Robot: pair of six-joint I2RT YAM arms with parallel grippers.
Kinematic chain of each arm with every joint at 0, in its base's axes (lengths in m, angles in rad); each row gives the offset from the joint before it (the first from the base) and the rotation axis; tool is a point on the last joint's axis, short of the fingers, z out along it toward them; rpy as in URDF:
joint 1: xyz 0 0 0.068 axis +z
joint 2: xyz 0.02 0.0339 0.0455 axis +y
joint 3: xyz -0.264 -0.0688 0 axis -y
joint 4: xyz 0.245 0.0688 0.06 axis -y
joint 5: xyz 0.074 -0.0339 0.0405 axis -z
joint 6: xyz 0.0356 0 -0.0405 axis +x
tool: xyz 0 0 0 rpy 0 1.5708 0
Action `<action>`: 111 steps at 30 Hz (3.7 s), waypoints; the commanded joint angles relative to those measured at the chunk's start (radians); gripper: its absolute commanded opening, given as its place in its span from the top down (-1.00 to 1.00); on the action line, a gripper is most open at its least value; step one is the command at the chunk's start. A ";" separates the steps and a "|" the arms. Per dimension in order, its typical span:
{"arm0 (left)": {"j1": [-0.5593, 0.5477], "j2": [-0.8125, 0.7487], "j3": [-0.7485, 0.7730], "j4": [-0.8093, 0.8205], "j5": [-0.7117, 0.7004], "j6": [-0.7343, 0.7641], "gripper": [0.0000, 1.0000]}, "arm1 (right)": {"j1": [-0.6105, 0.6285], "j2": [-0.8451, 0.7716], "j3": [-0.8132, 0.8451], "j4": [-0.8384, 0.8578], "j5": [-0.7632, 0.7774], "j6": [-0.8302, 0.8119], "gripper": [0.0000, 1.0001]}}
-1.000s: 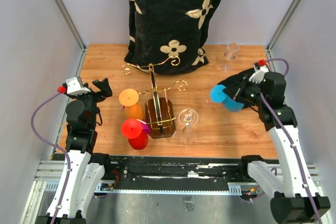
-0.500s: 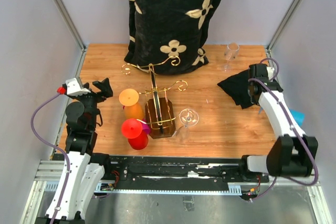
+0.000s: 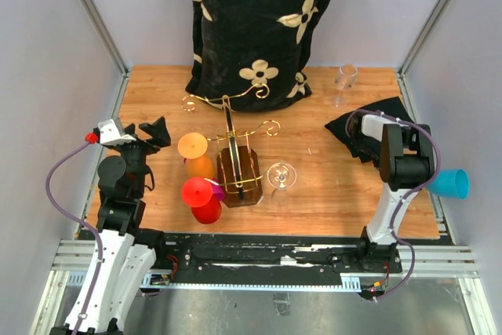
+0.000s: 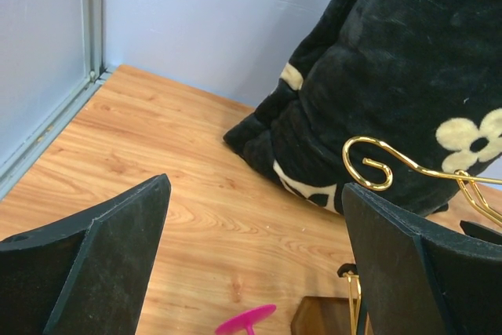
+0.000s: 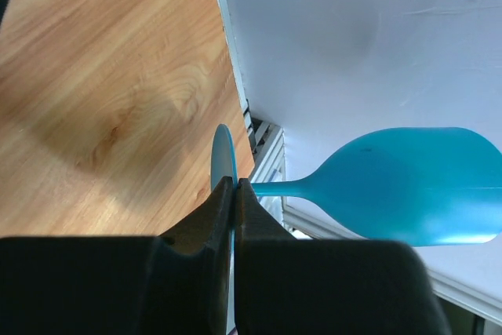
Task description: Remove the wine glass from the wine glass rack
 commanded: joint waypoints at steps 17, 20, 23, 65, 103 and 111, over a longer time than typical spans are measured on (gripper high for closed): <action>-0.018 -0.006 0.016 -0.010 -0.040 0.012 -0.97 | 0.078 0.265 0.115 -0.088 0.058 0.112 0.90; -0.018 -0.005 0.020 -0.017 -0.044 0.017 -0.97 | 0.082 0.250 0.118 -0.067 0.024 0.090 0.74; -0.018 -0.001 0.021 -0.020 -0.050 0.025 -0.97 | 0.086 0.238 0.116 -0.057 0.000 0.081 0.71; -0.021 0.035 0.072 -0.058 -0.059 0.063 -0.97 | 0.305 -0.104 0.060 0.157 -0.431 -0.132 -0.46; -0.021 0.023 0.108 -0.121 -0.001 -0.029 -0.95 | 0.461 -1.091 -0.216 0.464 -1.720 0.261 0.14; -0.021 0.021 0.107 -0.126 -0.008 -0.025 -0.95 | 0.476 -1.096 -0.222 0.487 -1.743 0.286 0.40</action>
